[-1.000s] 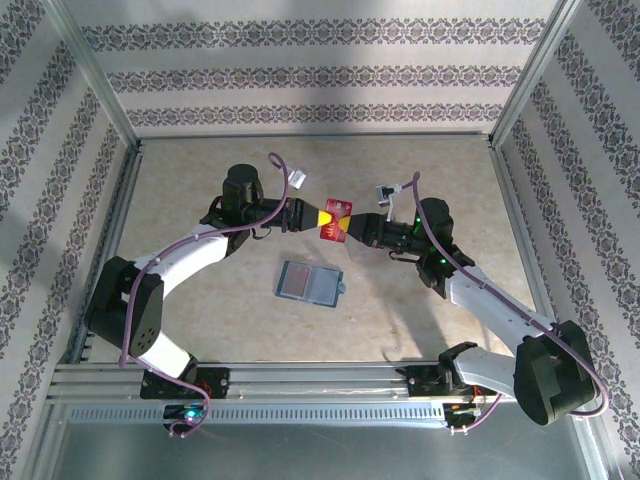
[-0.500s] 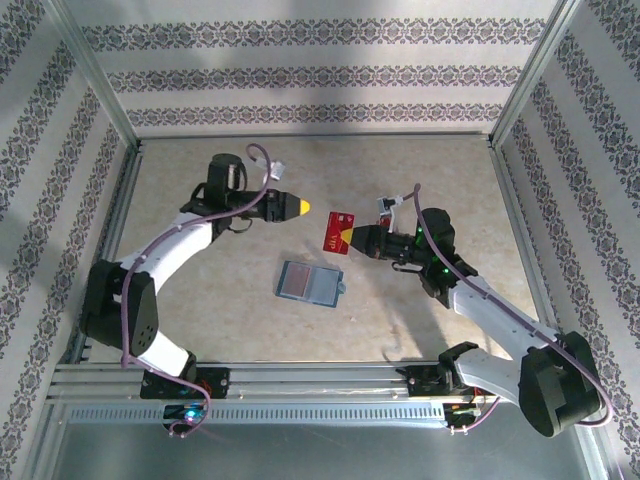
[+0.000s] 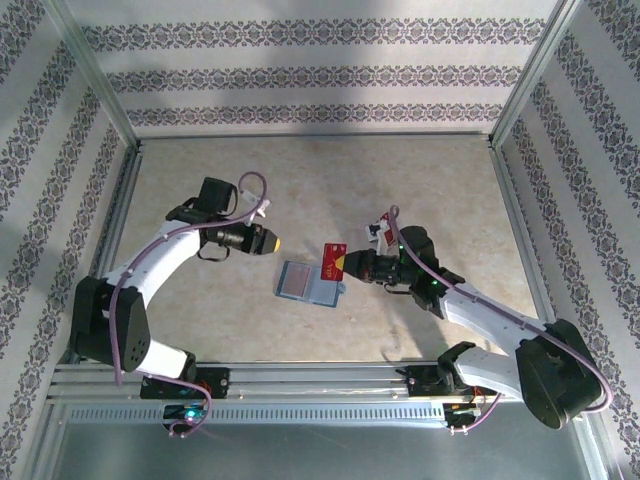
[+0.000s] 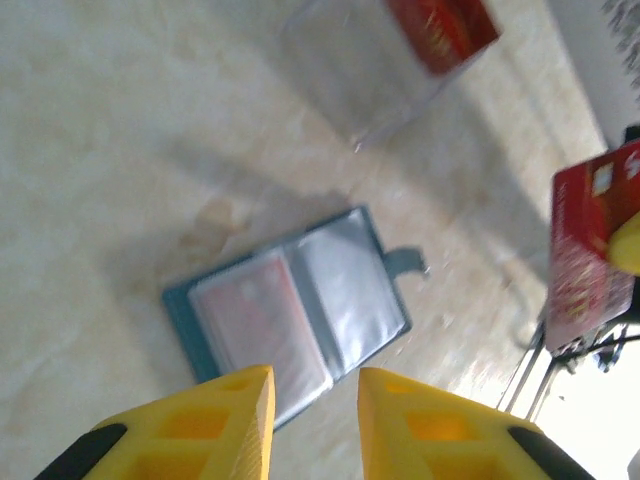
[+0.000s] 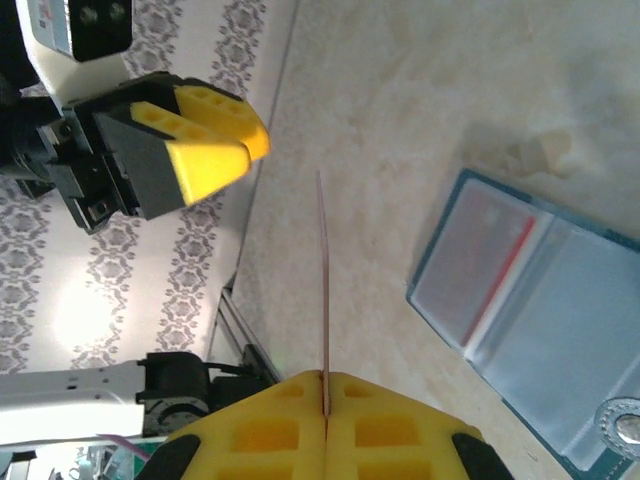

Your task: Put the credit cards into the card holder

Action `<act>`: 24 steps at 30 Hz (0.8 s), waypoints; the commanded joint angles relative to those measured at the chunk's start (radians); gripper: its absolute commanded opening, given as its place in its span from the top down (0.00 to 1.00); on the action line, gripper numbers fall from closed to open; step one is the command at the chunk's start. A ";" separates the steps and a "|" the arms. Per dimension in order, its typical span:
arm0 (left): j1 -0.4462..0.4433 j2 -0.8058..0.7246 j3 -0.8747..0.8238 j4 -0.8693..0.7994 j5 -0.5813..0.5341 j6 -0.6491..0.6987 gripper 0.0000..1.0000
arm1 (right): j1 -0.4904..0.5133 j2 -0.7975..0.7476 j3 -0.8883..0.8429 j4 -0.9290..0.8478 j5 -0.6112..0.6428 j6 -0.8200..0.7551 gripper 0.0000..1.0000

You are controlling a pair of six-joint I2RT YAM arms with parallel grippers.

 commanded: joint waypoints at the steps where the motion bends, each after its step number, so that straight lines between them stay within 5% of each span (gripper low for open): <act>1: -0.026 0.041 -0.021 -0.042 -0.037 0.079 0.82 | 0.030 0.051 -0.004 -0.003 0.055 -0.002 1.00; 4: -0.030 0.088 -0.021 -0.005 -0.065 0.065 1.00 | 0.056 0.099 -0.007 0.016 0.099 0.008 1.00; 24: -0.153 0.311 0.042 -0.021 -0.153 0.041 1.00 | 0.151 0.411 0.079 0.130 0.108 0.081 1.00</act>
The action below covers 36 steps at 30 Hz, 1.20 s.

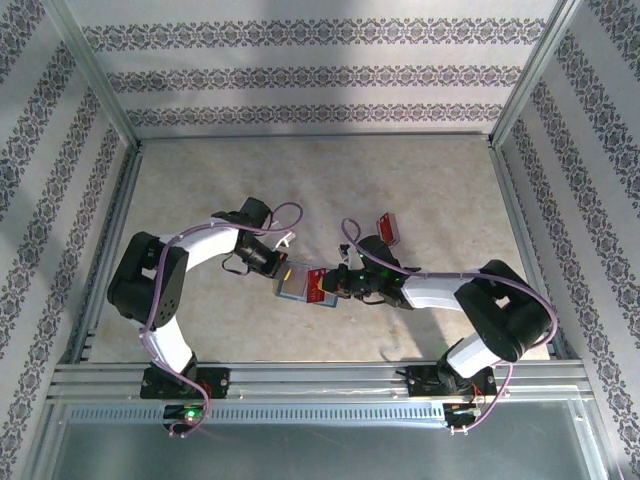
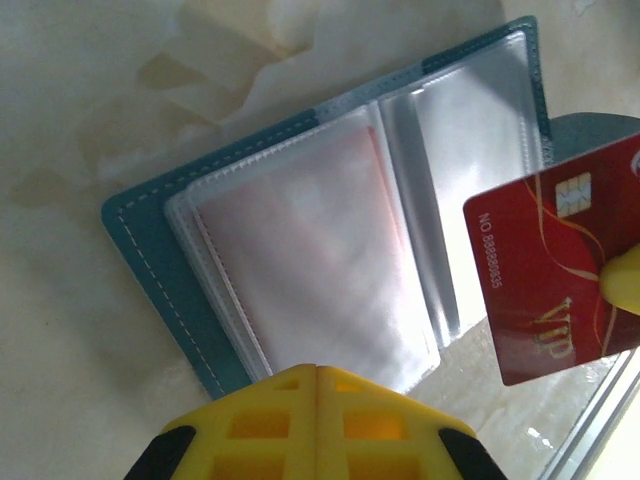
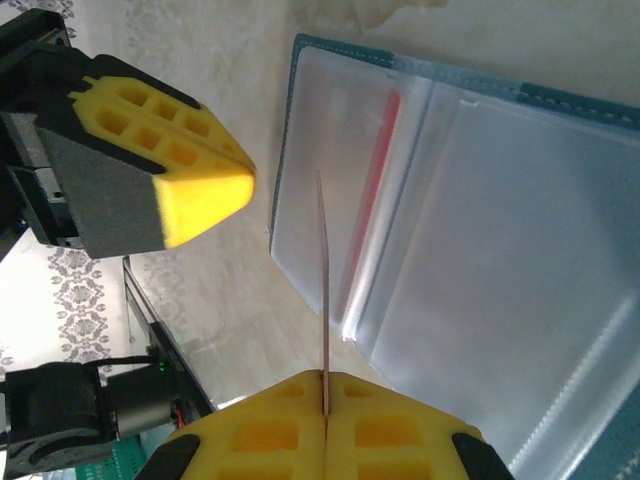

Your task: Put the credit cards into the card holder

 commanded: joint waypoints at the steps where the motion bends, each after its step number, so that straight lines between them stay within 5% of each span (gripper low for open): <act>1: -0.012 0.021 0.027 -0.013 -0.032 0.005 1.00 | 0.007 0.017 0.021 0.047 0.015 0.025 1.00; 36: -0.021 0.080 0.008 0.006 -0.115 0.014 1.00 | -0.013 0.137 -0.037 0.188 0.004 0.161 1.00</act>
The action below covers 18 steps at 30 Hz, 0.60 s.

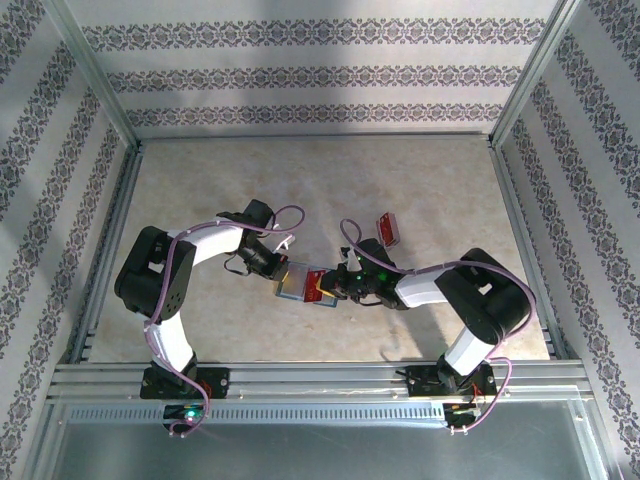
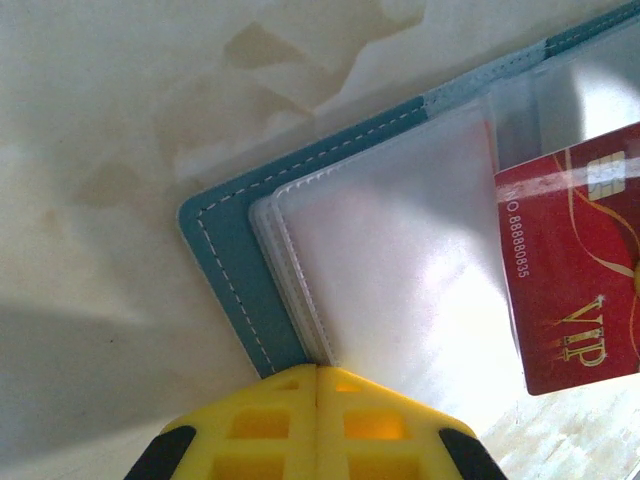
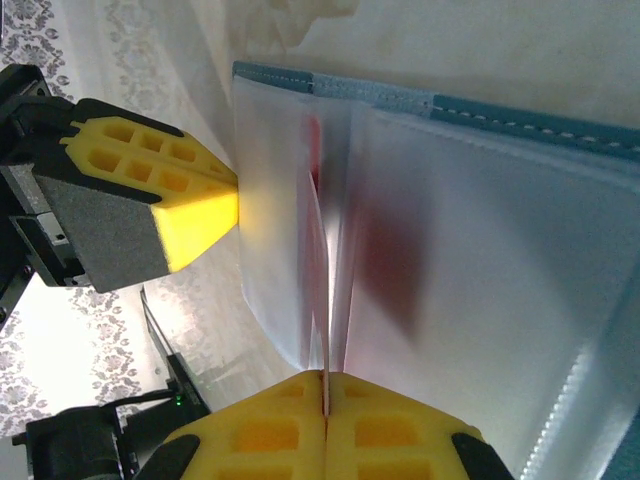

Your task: Put the credit cards into the card holder

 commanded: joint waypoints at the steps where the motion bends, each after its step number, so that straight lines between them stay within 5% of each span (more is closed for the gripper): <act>1: -0.017 0.030 0.000 0.006 -0.035 0.012 1.00 | -0.009 0.018 -0.016 0.033 0.005 0.014 1.00; 18: -0.024 0.032 -0.002 0.014 -0.033 0.013 1.00 | -0.020 0.096 -0.025 0.141 0.038 0.031 1.00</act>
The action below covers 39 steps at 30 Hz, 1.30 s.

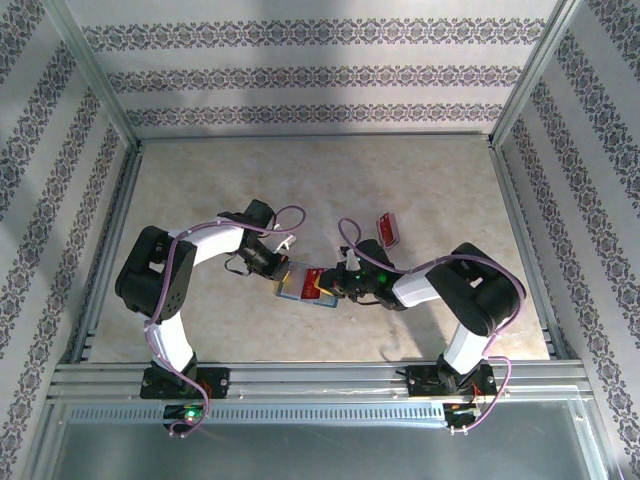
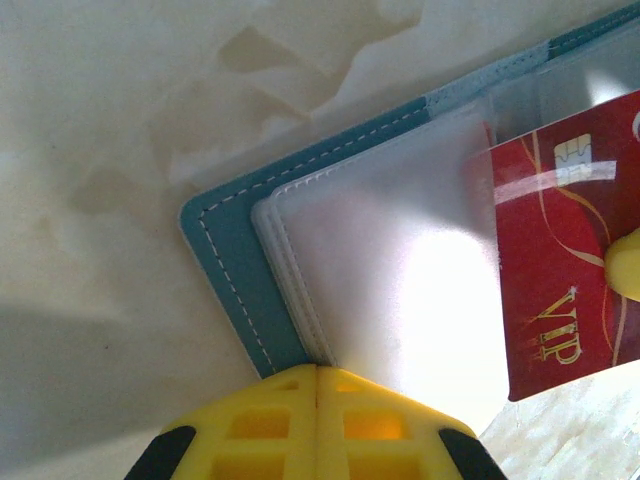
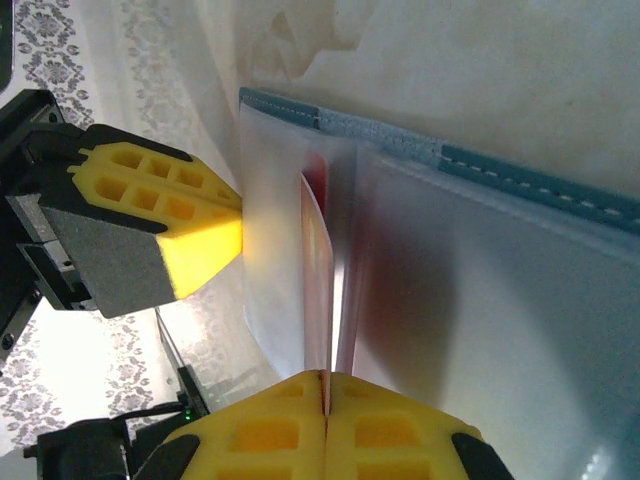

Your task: Put the credit cards into the card holder

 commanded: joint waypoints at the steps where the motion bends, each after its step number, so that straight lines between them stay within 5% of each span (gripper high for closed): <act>1: -0.019 0.029 -0.004 0.011 -0.032 0.015 1.00 | -0.014 0.033 -0.019 0.022 0.042 0.003 1.00; 19: -0.021 0.033 0.000 0.009 -0.032 0.010 1.00 | 0.035 0.065 -0.033 0.040 0.157 0.018 1.00; 39: -0.022 0.032 0.000 0.007 -0.044 0.013 1.00 | 0.072 0.068 0.011 -0.043 0.060 -0.015 1.00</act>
